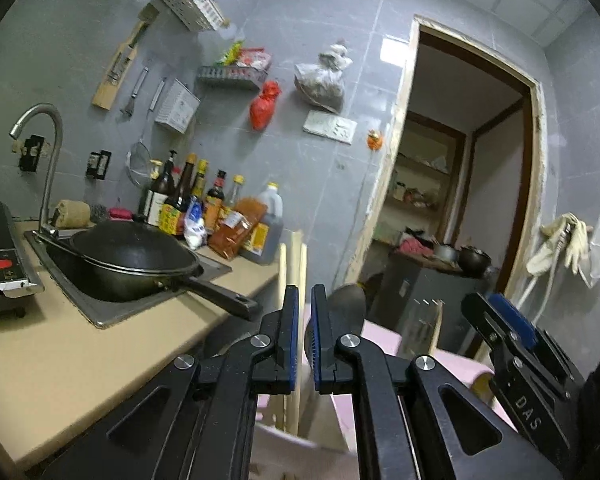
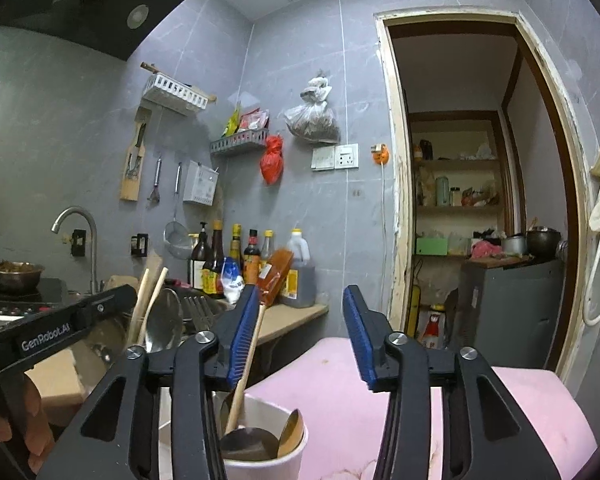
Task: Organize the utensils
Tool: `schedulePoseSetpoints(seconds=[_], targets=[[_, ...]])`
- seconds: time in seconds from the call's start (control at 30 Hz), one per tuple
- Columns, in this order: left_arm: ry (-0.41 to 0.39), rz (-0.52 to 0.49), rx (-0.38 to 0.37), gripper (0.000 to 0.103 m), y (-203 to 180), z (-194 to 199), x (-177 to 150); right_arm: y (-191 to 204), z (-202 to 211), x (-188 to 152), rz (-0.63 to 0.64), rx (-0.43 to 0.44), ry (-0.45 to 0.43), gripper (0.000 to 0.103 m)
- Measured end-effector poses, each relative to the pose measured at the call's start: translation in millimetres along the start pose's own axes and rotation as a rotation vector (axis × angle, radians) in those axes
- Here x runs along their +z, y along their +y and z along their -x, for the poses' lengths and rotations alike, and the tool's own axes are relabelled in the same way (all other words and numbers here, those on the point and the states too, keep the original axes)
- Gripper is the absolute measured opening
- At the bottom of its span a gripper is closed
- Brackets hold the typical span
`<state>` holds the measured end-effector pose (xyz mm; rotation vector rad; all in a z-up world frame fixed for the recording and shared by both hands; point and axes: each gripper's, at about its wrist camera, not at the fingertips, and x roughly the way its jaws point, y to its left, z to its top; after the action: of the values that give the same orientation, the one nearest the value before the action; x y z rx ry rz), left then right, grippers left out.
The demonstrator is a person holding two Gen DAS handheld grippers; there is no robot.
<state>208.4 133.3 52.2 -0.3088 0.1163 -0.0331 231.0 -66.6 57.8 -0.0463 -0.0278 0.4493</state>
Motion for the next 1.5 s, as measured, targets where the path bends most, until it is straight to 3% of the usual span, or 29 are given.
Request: schedulePoseSetpoints(seconds=[0.07, 0.17, 0.33, 0.63, 0.7, 0.87, 1.1, 1.5], targets=[[0.021, -0.005, -0.010, 0.010, -3, 2, -2, -1, 3, 2, -0.005, -0.001, 0.003, 0.049], [0.028, 0.006, -0.034, 0.027, -4, 10, -1, -3, 12, 7, -0.009, 0.001, 0.012, 0.053], [0.097, 0.013, -0.025, 0.033, -11, 26, 7, -8, 33, 14, -0.021, -0.017, 0.041, 0.074], [0.258, -0.069, -0.047, 0.072, -34, 74, -18, -24, 100, 12, -0.066, -0.073, 0.160, 0.103], [0.282, -0.065, -0.059, 0.080, -37, 86, -27, -27, 119, 9, -0.082, -0.079, 0.190, 0.103], [0.307, -0.071, -0.067, 0.087, -42, 113, -45, -35, 161, 2, -0.132, -0.113, 0.245, 0.103], [0.259, -0.120, -0.052, 0.090, -52, 148, -58, -36, 208, -7, -0.151, -0.179, 0.244, 0.103], [0.243, -0.149, -0.059, 0.090, -61, 160, -60, -28, 231, -8, -0.110, -0.207, 0.226, 0.103]])
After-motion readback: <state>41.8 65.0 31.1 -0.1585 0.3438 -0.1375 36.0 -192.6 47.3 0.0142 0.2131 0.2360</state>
